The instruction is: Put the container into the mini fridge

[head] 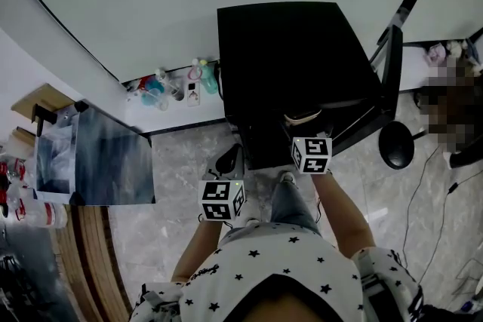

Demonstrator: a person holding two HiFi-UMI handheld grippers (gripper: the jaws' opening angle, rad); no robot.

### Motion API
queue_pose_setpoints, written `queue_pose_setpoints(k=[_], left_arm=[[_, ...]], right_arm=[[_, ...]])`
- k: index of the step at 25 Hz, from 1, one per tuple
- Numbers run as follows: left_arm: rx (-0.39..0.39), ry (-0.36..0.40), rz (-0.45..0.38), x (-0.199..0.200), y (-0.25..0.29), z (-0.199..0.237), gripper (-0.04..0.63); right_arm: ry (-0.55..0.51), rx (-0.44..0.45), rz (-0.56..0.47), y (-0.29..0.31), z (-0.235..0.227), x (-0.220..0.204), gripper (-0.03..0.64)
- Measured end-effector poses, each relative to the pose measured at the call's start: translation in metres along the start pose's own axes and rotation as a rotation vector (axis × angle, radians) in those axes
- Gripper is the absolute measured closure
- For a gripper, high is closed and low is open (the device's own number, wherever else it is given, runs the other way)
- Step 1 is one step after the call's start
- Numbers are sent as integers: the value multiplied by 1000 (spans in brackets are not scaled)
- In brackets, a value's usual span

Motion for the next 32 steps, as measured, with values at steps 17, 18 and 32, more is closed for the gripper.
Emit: queue_pose_setpoints(k=[17, 18, 32], left_arm=[[26, -4, 11, -4, -5, 6, 583], [26, -3, 11, -4, -6, 6, 583], [45, -6, 26, -7, -9, 12, 583]], right_arm=[[-2, 0, -14, 35, -3, -5, 95], [-2, 1, -13, 37, -3, -5, 95], [-4, -6, -40, 63, -1, -3, 95]])
Point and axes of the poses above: the fingertips, and each gripper's own axes: y forward along the fingers, z to its left, x out of its top, the point moved 9 cm from there along -y, backward along the fingers, and after that the axes turned 9 degrees about y, right-handed, at the moved point
